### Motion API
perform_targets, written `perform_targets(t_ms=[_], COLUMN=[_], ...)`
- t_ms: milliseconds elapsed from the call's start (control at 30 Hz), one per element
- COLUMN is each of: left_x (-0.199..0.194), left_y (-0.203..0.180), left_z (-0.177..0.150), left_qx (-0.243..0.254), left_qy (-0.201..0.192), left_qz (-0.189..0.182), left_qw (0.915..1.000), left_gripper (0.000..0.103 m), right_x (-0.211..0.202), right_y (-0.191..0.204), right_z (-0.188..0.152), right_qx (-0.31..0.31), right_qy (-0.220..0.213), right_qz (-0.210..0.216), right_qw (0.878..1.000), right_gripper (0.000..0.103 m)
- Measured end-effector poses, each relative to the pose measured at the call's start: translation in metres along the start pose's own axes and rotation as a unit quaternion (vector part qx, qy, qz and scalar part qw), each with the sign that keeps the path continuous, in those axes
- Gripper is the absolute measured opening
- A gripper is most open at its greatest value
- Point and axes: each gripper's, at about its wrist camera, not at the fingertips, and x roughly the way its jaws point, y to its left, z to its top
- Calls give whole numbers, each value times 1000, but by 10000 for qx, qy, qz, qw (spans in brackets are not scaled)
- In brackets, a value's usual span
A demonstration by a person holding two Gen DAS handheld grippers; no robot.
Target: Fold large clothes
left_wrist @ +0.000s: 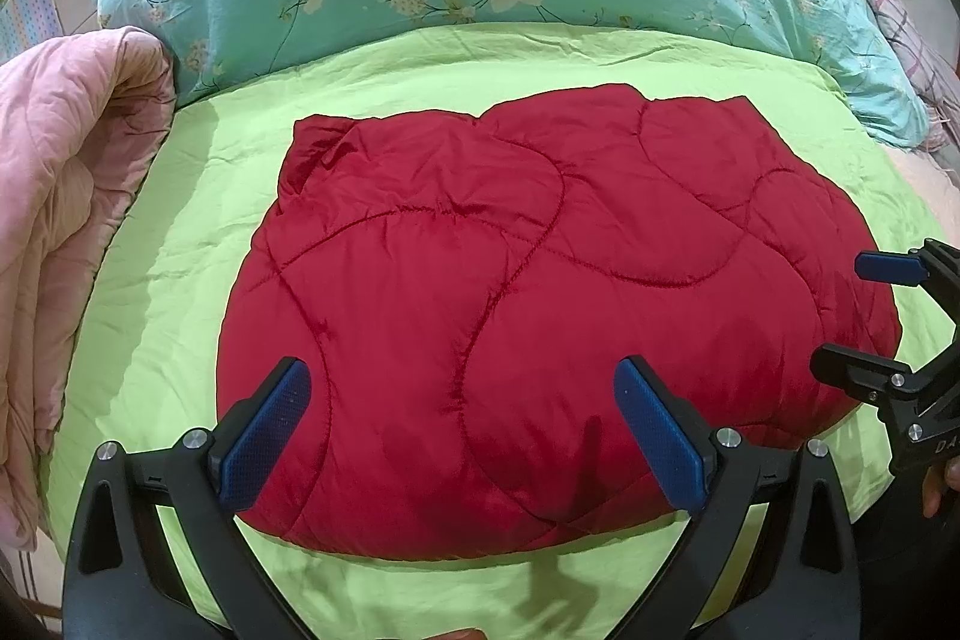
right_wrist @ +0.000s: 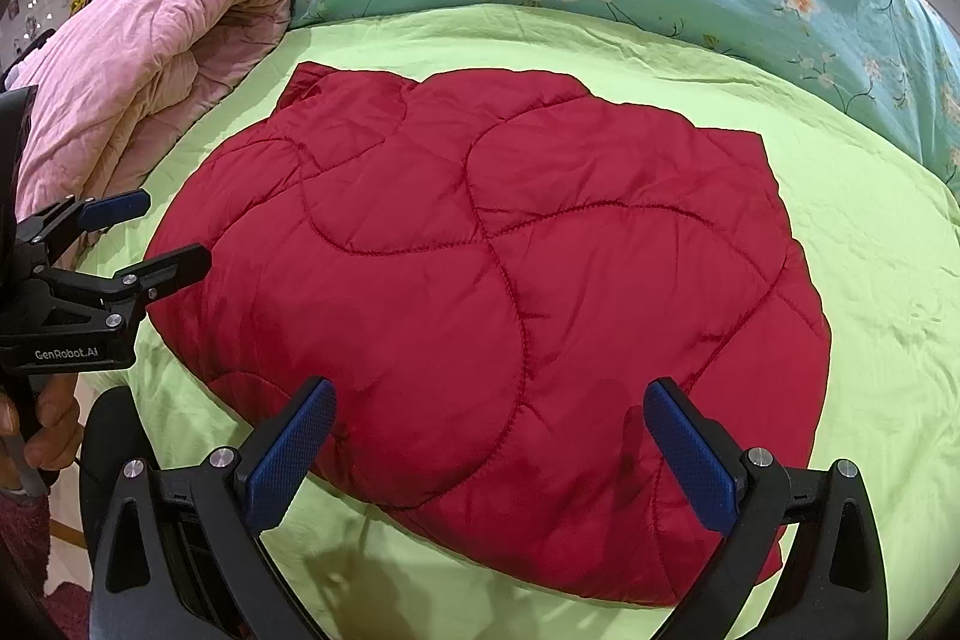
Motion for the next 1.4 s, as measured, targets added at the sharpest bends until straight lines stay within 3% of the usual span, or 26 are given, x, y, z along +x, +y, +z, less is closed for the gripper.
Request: perform_targets(t_ms=[1400], left_x=[-2], left_y=[-1], left_z=[4], left_qx=[-15], left_qy=[-18], left_qz=[95], left_qw=[10000], left_gripper=[102], right_x=[-4], right_y=[-1], right_z=[3], right_qx=[3], right_qy=[-32], right_qz=[-2], right_qw=[10000], right_gripper=[103])
